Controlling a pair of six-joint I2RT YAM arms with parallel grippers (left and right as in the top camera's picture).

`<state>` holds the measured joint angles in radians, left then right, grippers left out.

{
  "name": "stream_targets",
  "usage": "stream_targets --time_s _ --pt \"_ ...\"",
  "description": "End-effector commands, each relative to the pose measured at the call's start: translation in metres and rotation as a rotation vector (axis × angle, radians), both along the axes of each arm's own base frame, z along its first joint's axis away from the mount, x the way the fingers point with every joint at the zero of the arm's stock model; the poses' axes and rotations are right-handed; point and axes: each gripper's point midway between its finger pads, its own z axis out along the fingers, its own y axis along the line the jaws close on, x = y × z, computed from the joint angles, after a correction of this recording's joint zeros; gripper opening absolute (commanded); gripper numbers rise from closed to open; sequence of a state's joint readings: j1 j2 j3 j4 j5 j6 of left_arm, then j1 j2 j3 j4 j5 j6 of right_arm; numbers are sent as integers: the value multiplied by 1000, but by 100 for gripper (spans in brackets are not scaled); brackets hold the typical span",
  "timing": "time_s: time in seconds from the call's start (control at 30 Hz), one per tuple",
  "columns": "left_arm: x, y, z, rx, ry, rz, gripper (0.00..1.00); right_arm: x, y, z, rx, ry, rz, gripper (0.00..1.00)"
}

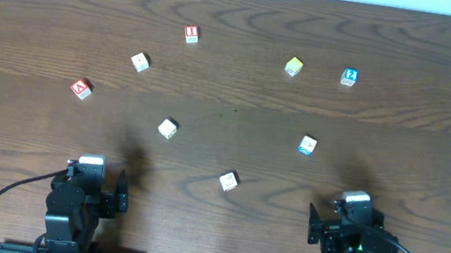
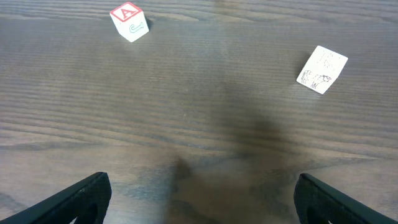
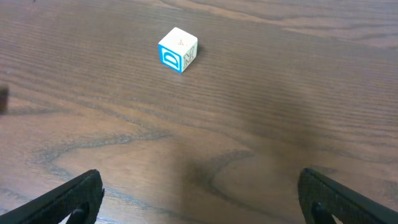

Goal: Spell out Ai2

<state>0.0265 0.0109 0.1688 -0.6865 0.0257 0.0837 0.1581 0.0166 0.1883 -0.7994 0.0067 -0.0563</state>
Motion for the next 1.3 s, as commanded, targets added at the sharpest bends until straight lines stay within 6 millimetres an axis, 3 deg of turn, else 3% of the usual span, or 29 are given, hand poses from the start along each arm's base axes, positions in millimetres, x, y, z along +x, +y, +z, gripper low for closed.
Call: stream_targets --time_s 0.0,0.1,0.3,0.53,0.63,0.83,1.07,1.27 --pt "-2 2 -5 15 13 3 95 0 0 -3 -3 -1 5 99" --pt "-2 2 -5 15 13 3 95 7 5 8 51 -50 0 99" --pt "-2 2 -5 15 13 3 95 27 36 65 483 -195 -24 99" --pt "-2 2 -5 15 13 3 95 39 39 155 743 -495 6 99" --pt "-2 2 -5 15 13 3 95 41 46 168 757 -525 56 99" --pt "-1 2 -5 15 13 3 95 56 80 181 793 -480 245 99" --pt "-2 2 -5 15 13 3 95 110 107 202 750 -397 295 99" --pt "-1 2 -5 15 13 3 95 185 156 224 664 -343 382 99"
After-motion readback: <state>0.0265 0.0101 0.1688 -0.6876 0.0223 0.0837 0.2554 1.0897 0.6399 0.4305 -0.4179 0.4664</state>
